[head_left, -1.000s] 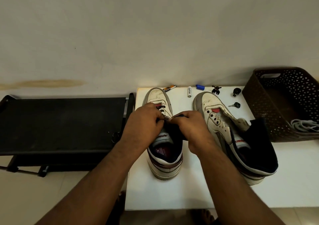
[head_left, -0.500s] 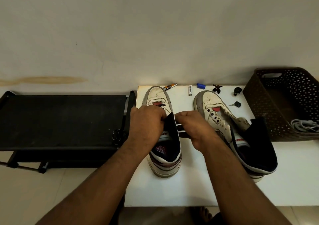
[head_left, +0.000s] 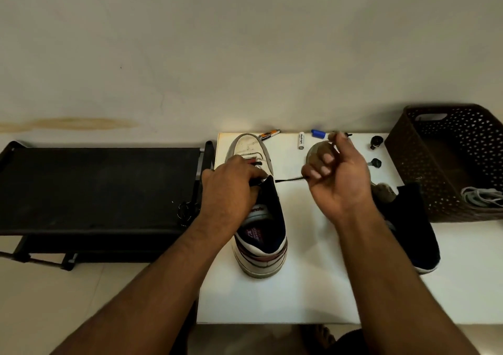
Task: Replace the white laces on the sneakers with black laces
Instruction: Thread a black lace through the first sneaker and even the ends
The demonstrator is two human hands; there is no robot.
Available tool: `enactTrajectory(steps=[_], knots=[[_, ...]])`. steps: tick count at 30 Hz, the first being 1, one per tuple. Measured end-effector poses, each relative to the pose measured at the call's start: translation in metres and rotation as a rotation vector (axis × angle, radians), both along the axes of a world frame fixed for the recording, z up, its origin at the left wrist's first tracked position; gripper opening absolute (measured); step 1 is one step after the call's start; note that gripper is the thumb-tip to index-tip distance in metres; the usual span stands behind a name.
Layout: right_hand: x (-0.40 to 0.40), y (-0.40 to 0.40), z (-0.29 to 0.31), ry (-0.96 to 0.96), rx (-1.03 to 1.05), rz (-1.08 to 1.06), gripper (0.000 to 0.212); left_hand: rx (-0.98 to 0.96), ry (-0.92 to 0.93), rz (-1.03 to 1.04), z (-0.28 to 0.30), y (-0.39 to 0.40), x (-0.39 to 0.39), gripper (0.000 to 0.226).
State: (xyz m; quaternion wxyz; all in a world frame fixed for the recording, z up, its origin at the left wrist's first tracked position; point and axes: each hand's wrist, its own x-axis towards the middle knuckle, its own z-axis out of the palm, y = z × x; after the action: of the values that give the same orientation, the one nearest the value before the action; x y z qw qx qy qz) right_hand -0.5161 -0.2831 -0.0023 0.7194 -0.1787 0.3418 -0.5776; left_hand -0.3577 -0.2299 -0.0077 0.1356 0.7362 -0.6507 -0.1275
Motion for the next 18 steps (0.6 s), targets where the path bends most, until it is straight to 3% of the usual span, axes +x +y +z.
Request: enactTrajectory(steps=[3, 4, 6, 8, 9, 12, 13, 14, 15, 16, 18], knots=[[0.002, 0.007, -0.006, 1.080, -0.309, 0.281, 0.012, -0.014, 0.026, 0.019, -0.002, 0.000, 0.000, 0.030], [0.006, 0.010, -0.011, 1.309, -0.387, 0.434, 0.011, -0.016, 0.023, 0.023, -0.002, 0.000, 0.000, 0.030], [0.011, 0.012, -0.020, 1.485, -0.396, 0.654, 0.017, -0.007, 0.025, 0.028, -0.003, 0.001, 0.001, 0.030], [0.012, 0.014, -0.016, 1.395, -0.327, 0.664, 0.023, 0.005, 0.026, 0.025, -0.004, 0.000, 0.002, 0.030], [0.012, 0.015, -0.009, 1.155, -0.268, 0.614, 0.026, 0.011, 0.025, 0.024, -0.004, 0.000, 0.004, 0.030], [0.001, 0.013, 0.014, -0.107, -0.142, 0.323, 0.023, 0.030, 0.055, 0.034, -0.006, -0.002, 0.008, 0.029], [-0.005, 0.010, 0.018, -0.337, -0.147, 0.198, 0.023, 0.038, 0.065, 0.033, -0.007, -0.003, 0.009, 0.030], [-0.009, 0.008, 0.020, -0.408, -0.146, 0.103, 0.021, 0.042, 0.071, 0.029, -0.007, -0.003, 0.009, 0.030], [-0.012, 0.006, 0.018, -0.339, -0.141, 0.057, 0.015, 0.042, 0.072, 0.020, -0.007, -0.003, 0.009, 0.031], [-0.011, 0.005, 0.012, -0.159, -0.130, 0.048, 0.011, 0.040, 0.074, 0.013, -0.008, -0.003, 0.009, 0.032], [-0.003, 0.004, -0.002, 0.434, -0.181, 0.134, 0.001, 0.029, 0.084, 0.014, -0.008, -0.002, 0.009, 0.035]])
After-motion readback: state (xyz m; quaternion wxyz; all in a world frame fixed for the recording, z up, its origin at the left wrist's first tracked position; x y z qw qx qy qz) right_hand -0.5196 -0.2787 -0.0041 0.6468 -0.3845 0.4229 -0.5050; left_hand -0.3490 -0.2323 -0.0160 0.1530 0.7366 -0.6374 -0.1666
